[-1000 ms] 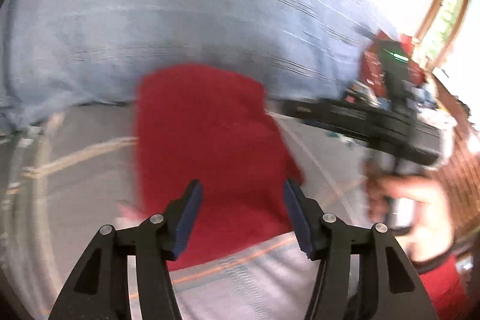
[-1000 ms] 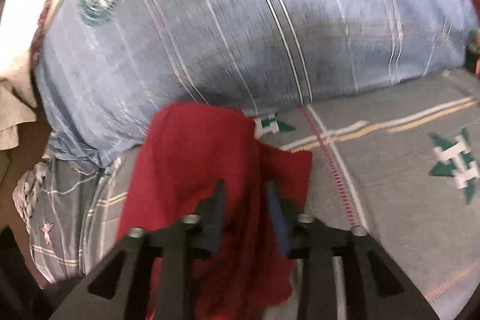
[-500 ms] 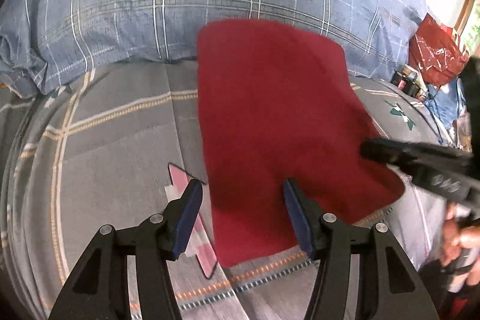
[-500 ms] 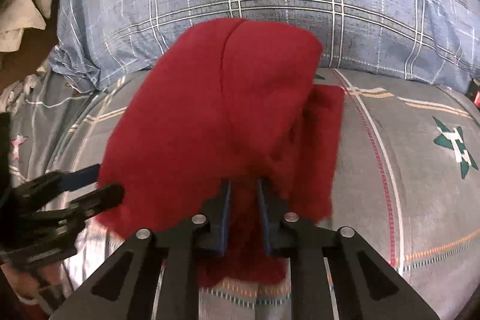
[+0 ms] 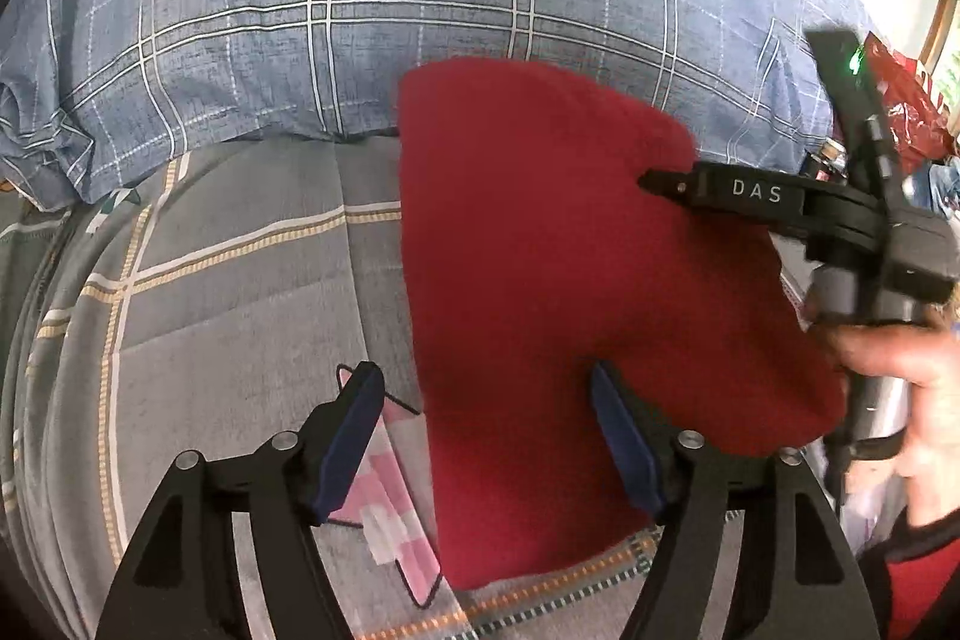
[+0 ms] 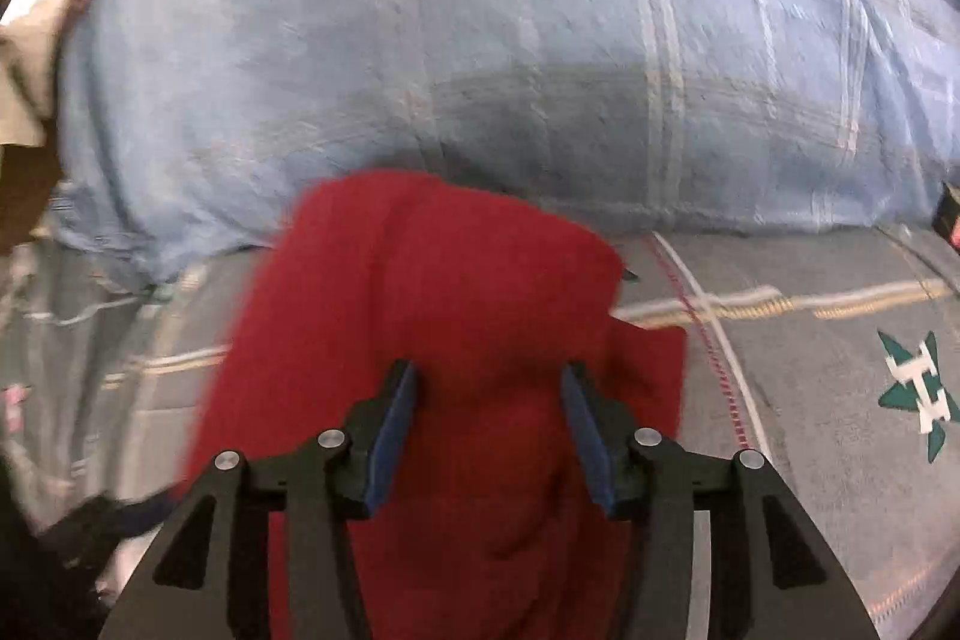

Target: Fold small clothes

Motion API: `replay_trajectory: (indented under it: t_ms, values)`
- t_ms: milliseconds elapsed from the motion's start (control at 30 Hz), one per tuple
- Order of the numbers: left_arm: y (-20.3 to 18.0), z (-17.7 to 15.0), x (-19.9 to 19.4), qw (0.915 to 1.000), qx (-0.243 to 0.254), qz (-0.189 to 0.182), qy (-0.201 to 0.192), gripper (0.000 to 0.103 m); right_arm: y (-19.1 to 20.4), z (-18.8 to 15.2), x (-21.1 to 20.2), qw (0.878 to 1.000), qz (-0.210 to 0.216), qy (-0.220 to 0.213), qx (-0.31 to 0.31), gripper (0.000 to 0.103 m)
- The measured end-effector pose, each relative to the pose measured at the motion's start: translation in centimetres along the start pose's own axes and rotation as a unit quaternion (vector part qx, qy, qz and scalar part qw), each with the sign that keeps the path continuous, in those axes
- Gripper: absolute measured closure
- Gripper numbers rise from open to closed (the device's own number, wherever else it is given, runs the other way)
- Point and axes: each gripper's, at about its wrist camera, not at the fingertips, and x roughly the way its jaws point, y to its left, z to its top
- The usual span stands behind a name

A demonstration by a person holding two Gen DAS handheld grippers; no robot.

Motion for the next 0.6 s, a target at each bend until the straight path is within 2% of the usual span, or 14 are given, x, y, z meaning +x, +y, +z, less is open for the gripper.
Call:
replay_trajectory:
  t_ms: [33, 100, 133, 233, 400, 500, 600]
  values:
    - [0.0, 0.0, 0.1, 1.0, 0.0, 0.0, 0.001, 0.031, -0.7, 0.0, 0.4, 1.0, 0.01, 0.002, 0.018, 0.036]
    - [-0.1, 0.1, 0.1, 1.0, 0.002, 0.002, 0.0, 0.03, -2.0, 0.3, 0.6, 0.998, 0.041, 0.01, 0.055, 0.035]
    - [-0.1, 0.0, 0.1, 1.0, 0.004, 0.004, -0.001, 0.03, -2.0, 0.4, 0.4, 0.998, 0.041, 0.008, 0.056, 0.035]
    - [-0.2, -0.1, -0.1, 0.9999, 0.009, 0.009, -0.005, 0.03, -1.3, 0.0, -1.8, 0.999, 0.009, -0.015, 0.036, 0.035]
    - [-0.4, -0.4, -0.3, 0.9998, 0.011, 0.013, -0.007, 0.03, -0.1, -0.9, -6.6, 0.998, 0.032, -0.047, 0.014, 0.035]
    - [-0.4, -0.5, -0.4, 0.9998, 0.012, 0.014, -0.008, 0.03, 1.4, -2.2, -8.5, 0.998, 0.038, -0.052, -0.019, 0.037]
    - [-0.3, -0.5, -0.5, 0.9998, 0.009, 0.014, -0.007, 0.03, 1.6, -4.1, -8.4, 0.998, 0.042, -0.028, -0.039, 0.042]
